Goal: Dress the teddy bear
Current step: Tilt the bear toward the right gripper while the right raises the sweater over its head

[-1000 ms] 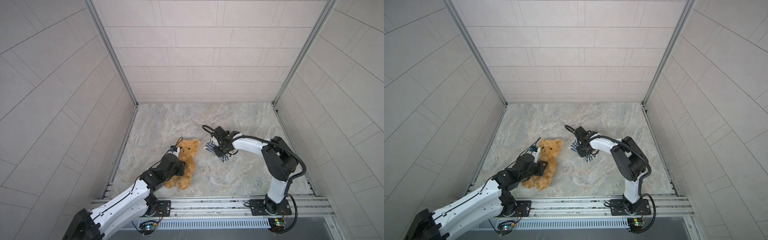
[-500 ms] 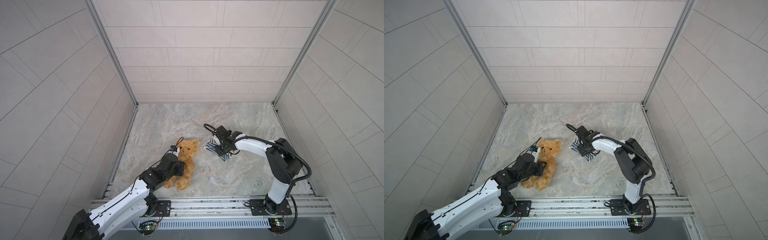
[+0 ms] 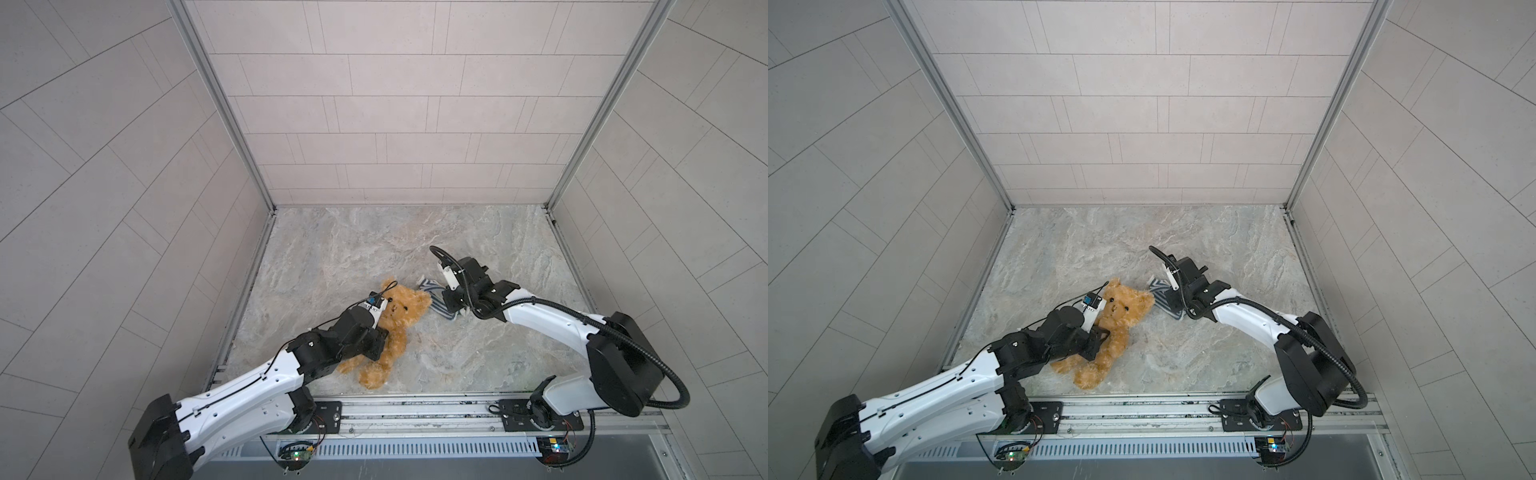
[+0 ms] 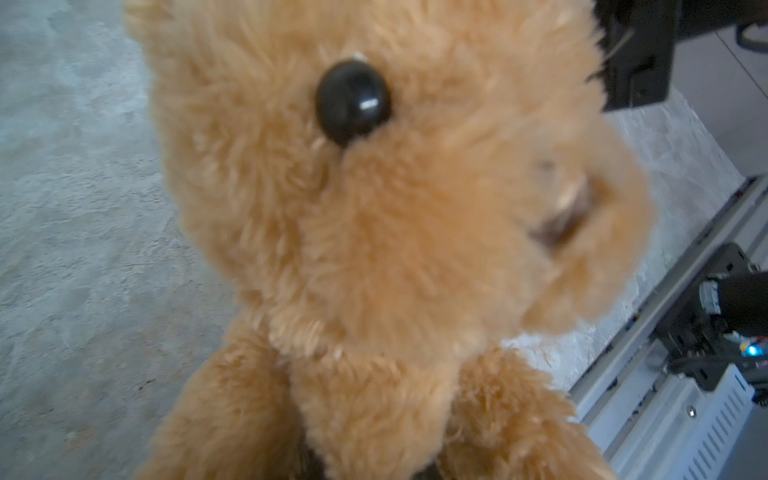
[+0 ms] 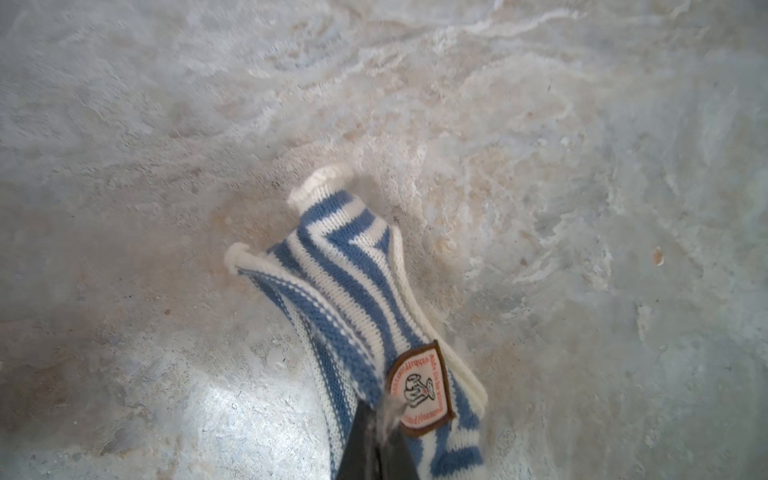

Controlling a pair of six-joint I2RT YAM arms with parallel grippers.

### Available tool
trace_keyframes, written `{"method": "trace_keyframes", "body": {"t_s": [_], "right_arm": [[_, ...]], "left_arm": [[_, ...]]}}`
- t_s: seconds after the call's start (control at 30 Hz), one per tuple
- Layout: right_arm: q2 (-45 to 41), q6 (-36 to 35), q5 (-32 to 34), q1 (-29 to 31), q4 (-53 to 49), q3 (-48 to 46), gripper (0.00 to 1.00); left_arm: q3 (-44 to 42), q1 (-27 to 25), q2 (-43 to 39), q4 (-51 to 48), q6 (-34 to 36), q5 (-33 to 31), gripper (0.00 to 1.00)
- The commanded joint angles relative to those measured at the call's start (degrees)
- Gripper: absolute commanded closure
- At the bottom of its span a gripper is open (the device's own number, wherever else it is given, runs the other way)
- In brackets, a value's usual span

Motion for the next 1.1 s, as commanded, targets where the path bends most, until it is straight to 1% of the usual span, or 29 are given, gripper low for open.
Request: {"method": "trace_keyframes", "body": {"t_s": [0.0, 0.07, 0.1, 0.33, 0.47, 0.63, 0.73, 0.87, 1.07], "right_arm": [[-2.95, -2.57, -2.31, 0.04, 10.92, -3.97, 1.00], [-4.17, -3.28, -4.19, 0.04, 17.32, -7.06, 1.00], [-4.44, -3.22, -4.69, 0.08, 19.02, -7.79, 1.00], [-2.22, -4.05, -10.36, 0.06, 24.44, -8.55, 1.00], [-3.18, -4.76, -11.75, 0.04, 27.60, -10.42, 1.00], [-4.15, -5.59, -14.58, 0.22, 30.16, -13.30, 1.00], [-4.60, -6.73, -15.00, 0.47, 28.93, -13.78, 1.00], [-4.75, -7.14, -16.10, 0.76, 29.37, -14.49, 1.00], [-4.77, -8.31, -16.10, 1.44, 28.20, -14.57, 1.00]], "left_arm": [[3.28, -4.39, 1.89, -2.36, 3.11, -0.15, 0.96], [4.64, -7.68, 4.05, -4.76, 4.62, -1.54, 0.97], [4.90, -8.13, 4.88, -5.12, 4.83, -1.44, 0.97], [6.68, -8.25, 10.75, -4.61, 6.23, 3.91, 0.99], [10.10, -7.87, 14.42, -8.04, 8.54, 4.15, 1.00], [12.47, -2.98, 19.52, -9.09, 8.62, 10.19, 1.00], [12.61, 0.47, 21.49, -8.97, 7.57, 13.58, 1.00], [13.03, 3.62, 23.81, -8.69, 6.89, 18.20, 1.00], [13.70, 7.08, 26.31, -9.67, 5.78, 20.07, 1.00]]}}
